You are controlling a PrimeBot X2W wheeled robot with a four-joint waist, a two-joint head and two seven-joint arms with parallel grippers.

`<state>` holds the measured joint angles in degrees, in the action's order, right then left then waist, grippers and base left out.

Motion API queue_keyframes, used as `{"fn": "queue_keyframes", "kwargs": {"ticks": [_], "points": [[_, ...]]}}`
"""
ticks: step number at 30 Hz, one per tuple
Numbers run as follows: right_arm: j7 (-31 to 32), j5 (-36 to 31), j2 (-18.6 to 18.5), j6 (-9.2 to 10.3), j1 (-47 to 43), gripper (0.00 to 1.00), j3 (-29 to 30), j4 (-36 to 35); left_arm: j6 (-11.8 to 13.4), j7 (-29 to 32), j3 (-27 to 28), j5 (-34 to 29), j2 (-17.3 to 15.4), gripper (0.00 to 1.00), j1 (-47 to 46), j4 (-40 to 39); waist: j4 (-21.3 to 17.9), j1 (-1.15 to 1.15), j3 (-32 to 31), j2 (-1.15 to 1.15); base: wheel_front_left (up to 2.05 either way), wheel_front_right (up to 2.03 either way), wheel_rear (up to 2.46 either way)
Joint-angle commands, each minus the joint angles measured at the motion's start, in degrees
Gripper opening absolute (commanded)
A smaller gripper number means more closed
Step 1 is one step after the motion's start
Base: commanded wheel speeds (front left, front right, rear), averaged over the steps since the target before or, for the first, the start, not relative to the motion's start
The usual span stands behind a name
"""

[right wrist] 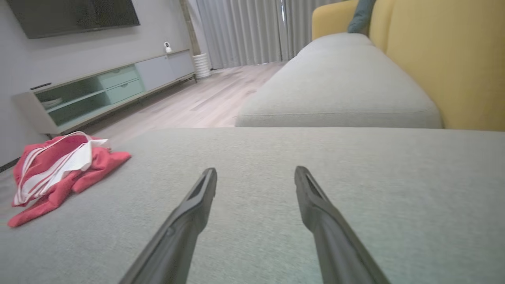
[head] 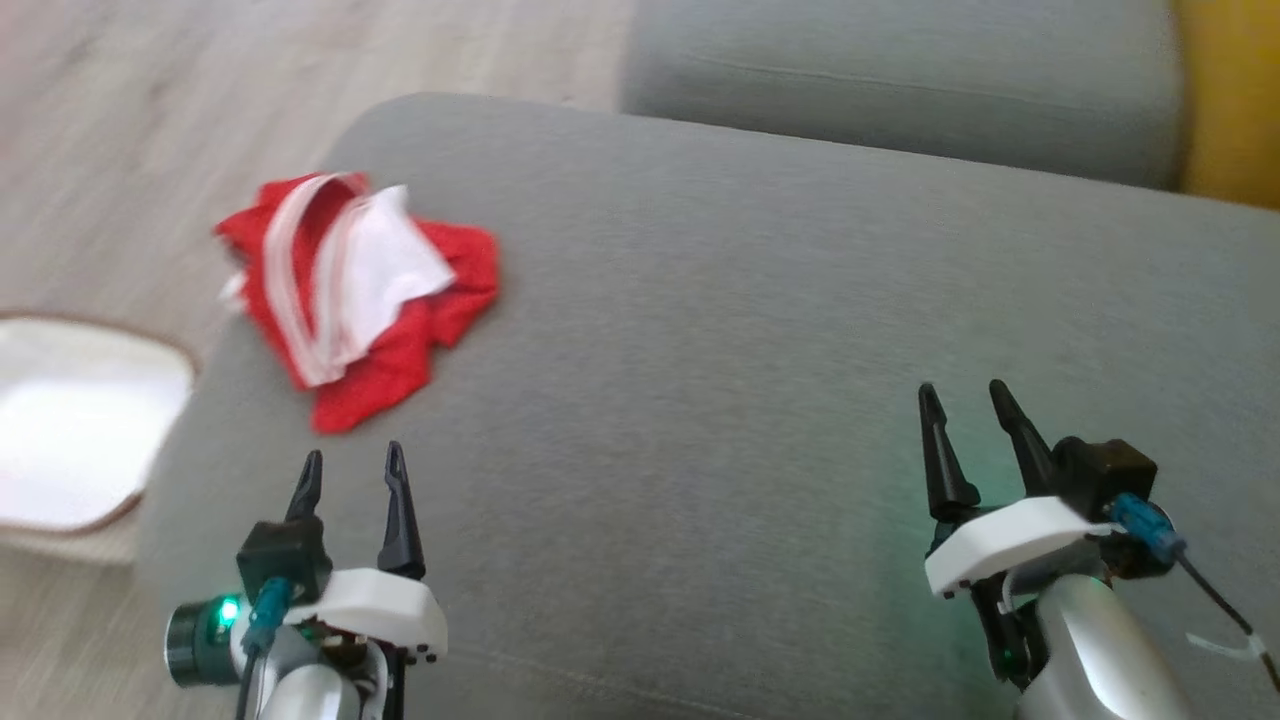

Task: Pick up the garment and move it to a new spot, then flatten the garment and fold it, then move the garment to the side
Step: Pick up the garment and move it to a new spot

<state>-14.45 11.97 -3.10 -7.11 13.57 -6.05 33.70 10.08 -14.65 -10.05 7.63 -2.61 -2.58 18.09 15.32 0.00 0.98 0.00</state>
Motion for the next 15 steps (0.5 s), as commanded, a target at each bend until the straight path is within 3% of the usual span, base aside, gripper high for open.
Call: {"fn": "queue_keyframes", "kwargs": {"ticks": [1, 15], "points": [[-0.55, 0.4, 0.22, -0.37, 1.49, 1.0, -1.59, -1.64, -0.18, -0.35, 2.36, -0.4, -0.27, 1.0, -2.81, -2.18, 4.58, 0.0, 0.26, 0.0, 0.0, 0.0, 0.0], [-0.55, 0.78, 0.22, -0.37, 2.23, 1.0, -2.59, -1.09, -0.22, -0.35, 6.45, -0.9, -0.27, 1.0, -1.6, -2.23, 14.1, 0.0, 0.92, 0.0, 0.0, 0.0, 0.0]]}}
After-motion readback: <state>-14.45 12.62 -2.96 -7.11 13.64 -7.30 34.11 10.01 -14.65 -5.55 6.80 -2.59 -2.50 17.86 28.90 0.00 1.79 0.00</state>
